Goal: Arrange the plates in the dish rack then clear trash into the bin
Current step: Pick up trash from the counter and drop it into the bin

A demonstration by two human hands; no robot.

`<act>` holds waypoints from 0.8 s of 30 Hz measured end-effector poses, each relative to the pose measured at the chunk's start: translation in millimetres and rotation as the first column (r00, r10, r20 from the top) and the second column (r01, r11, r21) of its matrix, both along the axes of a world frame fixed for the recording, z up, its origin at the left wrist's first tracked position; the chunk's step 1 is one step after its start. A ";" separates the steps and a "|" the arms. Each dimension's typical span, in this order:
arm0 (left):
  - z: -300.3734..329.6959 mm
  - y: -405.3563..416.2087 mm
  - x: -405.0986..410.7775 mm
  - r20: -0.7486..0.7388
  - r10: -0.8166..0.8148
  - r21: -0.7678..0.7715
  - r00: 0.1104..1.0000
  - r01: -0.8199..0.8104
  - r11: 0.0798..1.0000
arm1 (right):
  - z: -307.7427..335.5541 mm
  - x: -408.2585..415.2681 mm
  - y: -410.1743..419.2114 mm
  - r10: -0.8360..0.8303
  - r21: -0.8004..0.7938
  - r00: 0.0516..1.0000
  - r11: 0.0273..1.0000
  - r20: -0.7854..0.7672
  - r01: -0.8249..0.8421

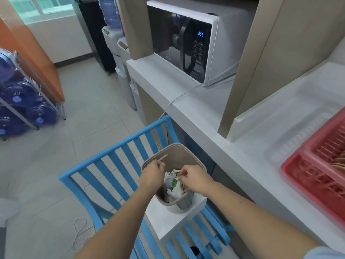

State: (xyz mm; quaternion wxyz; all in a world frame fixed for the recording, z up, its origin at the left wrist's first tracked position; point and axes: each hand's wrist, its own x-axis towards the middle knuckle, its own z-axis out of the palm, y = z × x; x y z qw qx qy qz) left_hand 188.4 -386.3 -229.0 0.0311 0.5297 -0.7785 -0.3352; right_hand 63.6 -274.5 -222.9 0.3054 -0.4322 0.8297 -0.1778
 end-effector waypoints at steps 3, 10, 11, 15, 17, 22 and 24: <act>6.6 10.1 7.8 0.007 -0.044 -0.016 0.999 0.045 0.999 | 10.6 4.0 12.0 -0.052 -0.079 0.998 0.995 0.038 0.055; 33.6 49.2 -6.5 -0.080 -0.268 -0.095 0.960 0.260 0.961 | 50.3 6.2 67.1 -0.209 -0.243 0.974 0.944 0.088 0.225; 38.7 58.2 -10.3 -0.098 -0.304 -0.097 0.947 0.295 0.950 | 55.9 7.1 79.7 -0.236 -0.246 0.968 0.936 0.089 0.251; 58.9 96.2 -28.3 -0.157 -0.465 -0.078 0.871 0.458 0.885 | 76.6 9.4 135.7 -0.324 -0.299 0.944 0.896 0.065 0.328; 70.7 124.2 -38.1 -0.167 -0.563 -0.097 0.809 0.555 0.826 | 83.1 12.2 170.7 -0.398 -0.325 0.917 0.863 0.032 0.386; 85.7 195.6 -56.4 -0.212 -0.705 -0.115 0.677 0.699 0.706 | 84.9 25.5 248.8 -0.527 -0.346 0.849 0.790 0.040 0.506; 88.7 223.7 -62.5 -0.204 -0.763 -0.129 0.613 0.756 0.642 | 83.5 30.1 280.1 -0.581 -0.353 0.813 0.753 0.038 0.555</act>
